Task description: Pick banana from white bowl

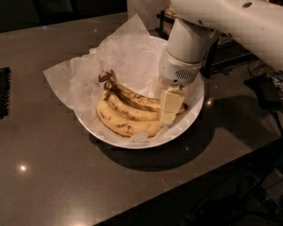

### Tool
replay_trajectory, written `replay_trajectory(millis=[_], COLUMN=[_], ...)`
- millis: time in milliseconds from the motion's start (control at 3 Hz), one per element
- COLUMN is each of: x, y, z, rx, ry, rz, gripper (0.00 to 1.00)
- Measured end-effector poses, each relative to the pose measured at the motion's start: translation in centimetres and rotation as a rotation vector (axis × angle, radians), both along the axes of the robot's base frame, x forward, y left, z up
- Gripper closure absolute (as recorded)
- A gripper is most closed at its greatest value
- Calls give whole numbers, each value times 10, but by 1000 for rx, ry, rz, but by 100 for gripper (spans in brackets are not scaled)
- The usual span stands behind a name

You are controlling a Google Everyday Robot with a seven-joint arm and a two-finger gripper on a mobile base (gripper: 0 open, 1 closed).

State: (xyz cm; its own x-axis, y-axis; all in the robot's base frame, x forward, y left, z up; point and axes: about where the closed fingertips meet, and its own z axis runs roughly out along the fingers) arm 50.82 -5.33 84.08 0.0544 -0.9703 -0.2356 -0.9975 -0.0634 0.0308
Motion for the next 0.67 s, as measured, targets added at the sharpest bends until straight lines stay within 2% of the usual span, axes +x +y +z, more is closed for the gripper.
replay_trajectory(millis=[333, 667], x=[-1, -4], y=[0, 2], z=[2, 14], rx=[2, 16], ry=[-14, -72], rz=[-10, -16], gripper=[81, 100])
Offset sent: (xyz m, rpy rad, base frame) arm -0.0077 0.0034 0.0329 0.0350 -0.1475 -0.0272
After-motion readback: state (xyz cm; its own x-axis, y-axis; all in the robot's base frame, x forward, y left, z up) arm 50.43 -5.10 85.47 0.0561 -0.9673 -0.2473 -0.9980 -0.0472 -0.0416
